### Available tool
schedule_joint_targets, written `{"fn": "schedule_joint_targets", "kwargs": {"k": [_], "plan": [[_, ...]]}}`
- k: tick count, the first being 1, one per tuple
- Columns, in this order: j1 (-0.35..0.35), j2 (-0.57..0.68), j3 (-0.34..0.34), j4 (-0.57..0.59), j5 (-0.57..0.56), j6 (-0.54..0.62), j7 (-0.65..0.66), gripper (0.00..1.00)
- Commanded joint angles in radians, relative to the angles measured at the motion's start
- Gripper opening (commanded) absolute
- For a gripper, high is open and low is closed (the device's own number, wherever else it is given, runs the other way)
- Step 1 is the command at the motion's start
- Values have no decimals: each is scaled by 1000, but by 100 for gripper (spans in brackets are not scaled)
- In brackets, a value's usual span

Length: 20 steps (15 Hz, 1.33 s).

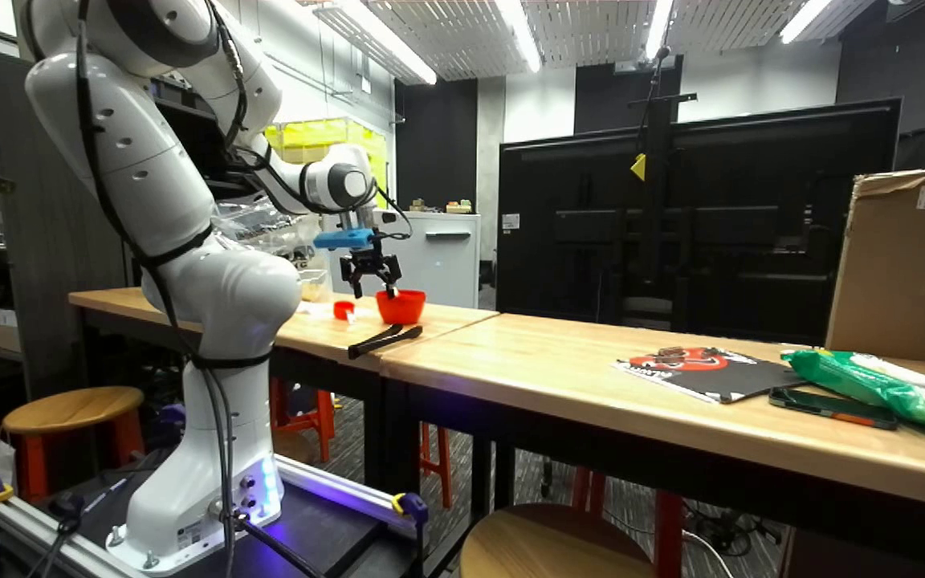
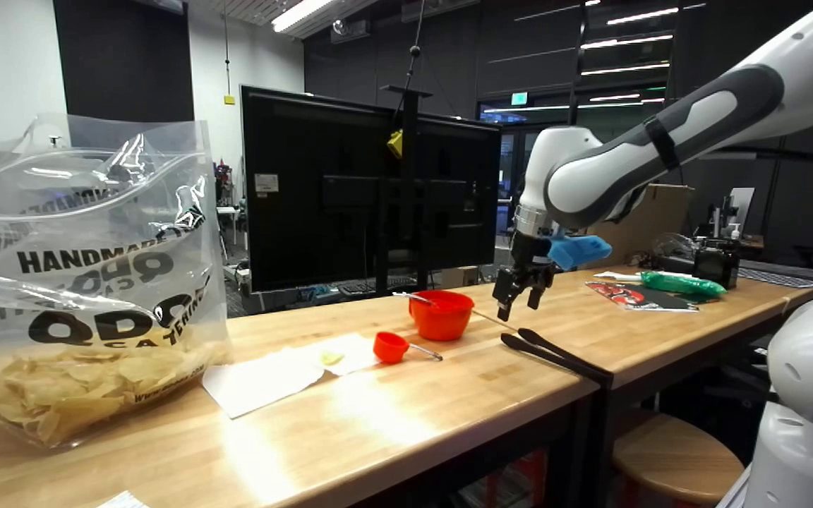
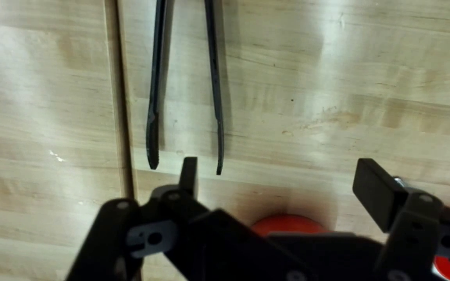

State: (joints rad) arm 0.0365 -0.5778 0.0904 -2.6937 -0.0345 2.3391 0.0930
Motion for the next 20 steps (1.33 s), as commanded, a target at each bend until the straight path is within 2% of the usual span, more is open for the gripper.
{"fn": "schedule_joint_targets", "kwargs": {"k": [1,7,13,20], "plan": [[-21,-47,57,52,-28,-144,111,100],[-14,-46,93,121,-23,-301,215,100],[-21,-38,115,153,-28,-363,290,100],[-77,-41,49,131,-13,-372,317,100]]}}
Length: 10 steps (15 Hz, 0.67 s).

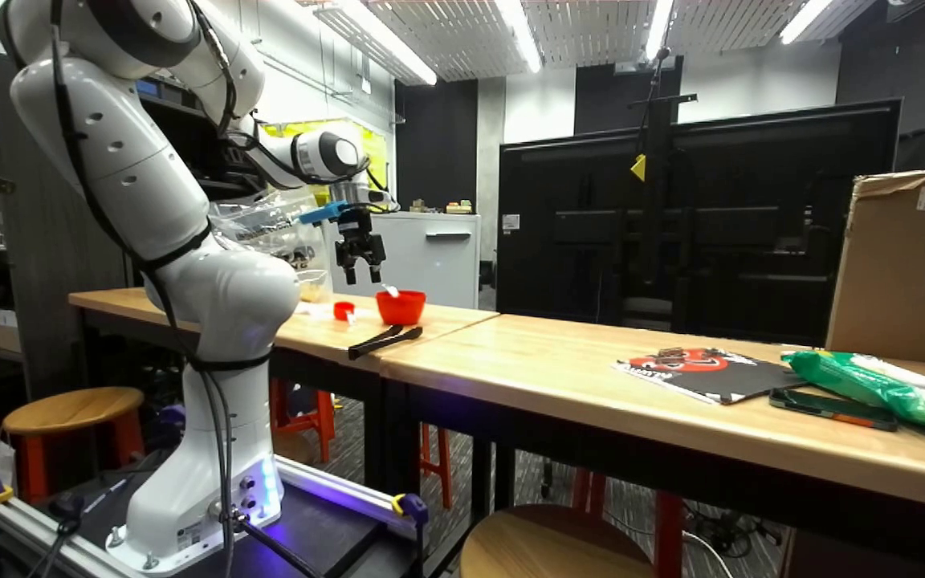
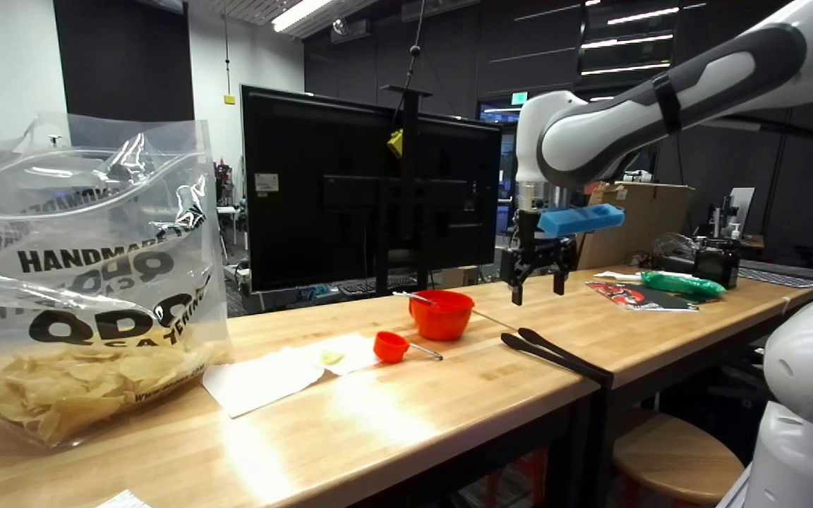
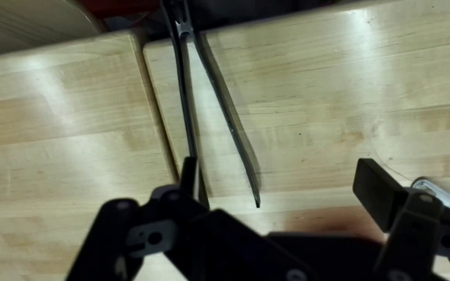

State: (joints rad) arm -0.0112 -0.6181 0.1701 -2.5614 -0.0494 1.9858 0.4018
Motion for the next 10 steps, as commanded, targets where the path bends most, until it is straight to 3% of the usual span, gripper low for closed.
{"fn": "schedule_joint_targets", "kwargs": {"k": [1,10], "plan": [[-40,-3,-44,-5,0,-17,-1,100],[-63,27,-204,-105,-120,59,-374,100]]}}
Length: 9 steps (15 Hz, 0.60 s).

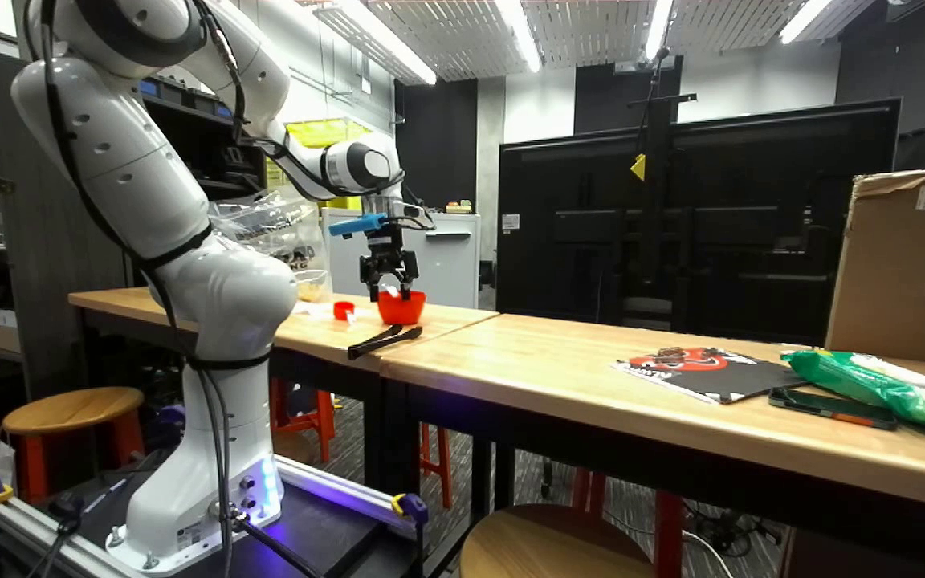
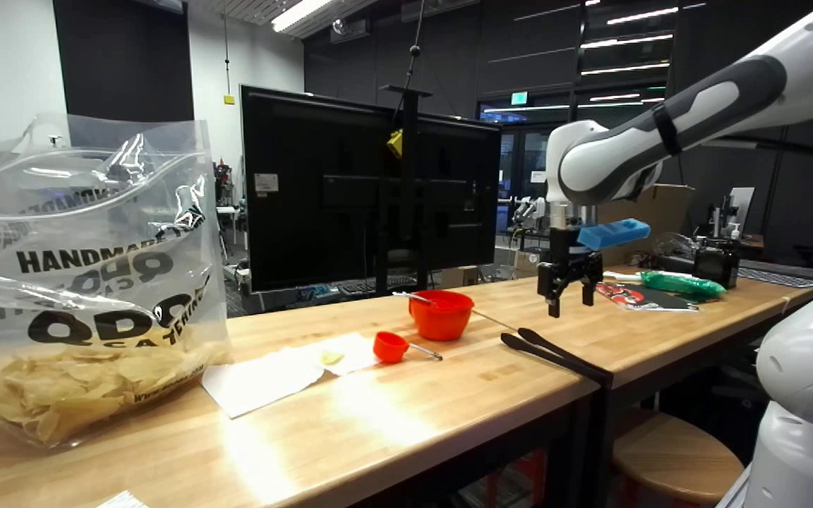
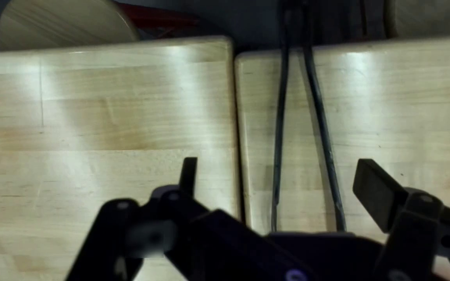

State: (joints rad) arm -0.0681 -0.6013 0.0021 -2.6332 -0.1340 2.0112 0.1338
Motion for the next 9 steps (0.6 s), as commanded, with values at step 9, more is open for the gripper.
{"fn": "schedule_joint_targets", "kwargs": {"k": [9], "plan": [[-9,-3,-40,-74,-73,94,-148,100]]}}
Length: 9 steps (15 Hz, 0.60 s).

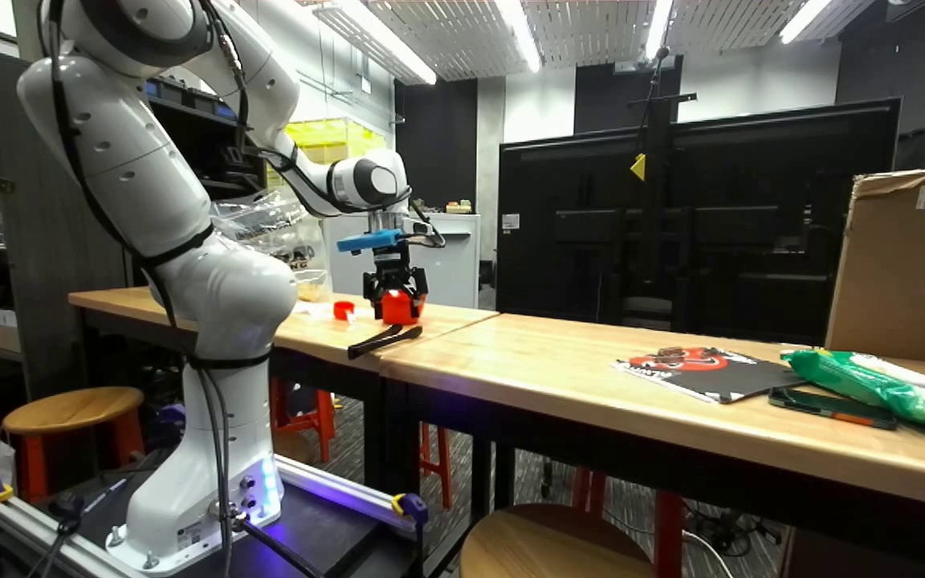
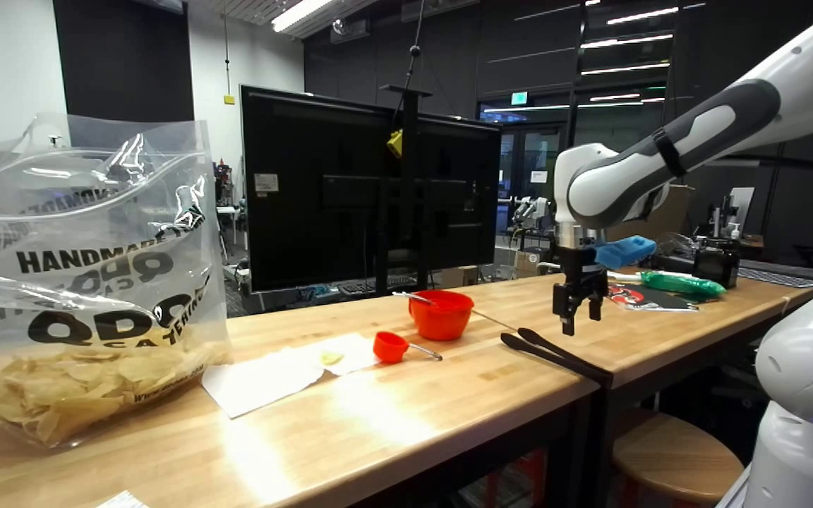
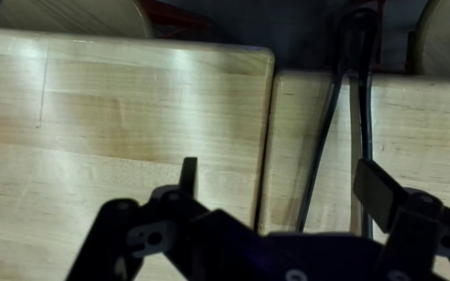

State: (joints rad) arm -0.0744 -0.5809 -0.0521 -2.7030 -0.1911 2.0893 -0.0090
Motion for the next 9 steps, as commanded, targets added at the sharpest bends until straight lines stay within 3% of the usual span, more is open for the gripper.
{"fn": "schedule_joint_targets", "kwargs": {"k": [1,9], "plan": [[2,-25,17,-9,-12,29,-6,100],[33,2,25,-34,10,128,-19,100]]}}
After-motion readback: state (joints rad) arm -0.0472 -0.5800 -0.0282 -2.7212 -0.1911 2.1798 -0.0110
